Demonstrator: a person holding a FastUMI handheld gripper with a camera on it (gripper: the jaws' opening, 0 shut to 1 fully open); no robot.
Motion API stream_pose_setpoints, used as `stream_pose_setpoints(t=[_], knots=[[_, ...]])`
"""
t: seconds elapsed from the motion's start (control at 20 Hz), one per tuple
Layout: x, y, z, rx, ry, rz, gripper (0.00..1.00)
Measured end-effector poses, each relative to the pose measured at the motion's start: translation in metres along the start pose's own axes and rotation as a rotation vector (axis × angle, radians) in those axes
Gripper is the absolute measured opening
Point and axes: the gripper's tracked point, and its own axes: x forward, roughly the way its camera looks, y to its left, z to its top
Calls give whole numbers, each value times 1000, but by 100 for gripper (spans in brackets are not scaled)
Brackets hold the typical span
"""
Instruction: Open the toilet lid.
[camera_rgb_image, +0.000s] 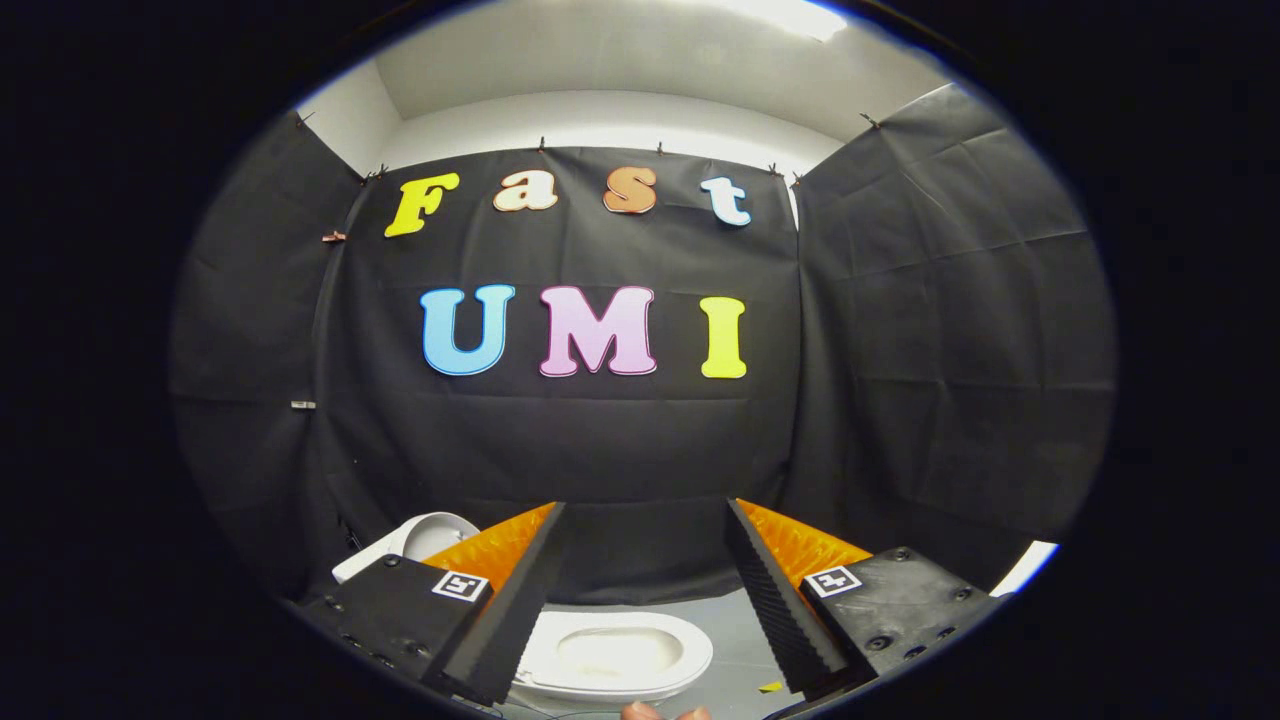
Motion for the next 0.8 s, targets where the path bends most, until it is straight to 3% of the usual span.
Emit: stream_pose_setpoints(t=[0.8], knots=[[1,2,-3,-6,1,3,99]])
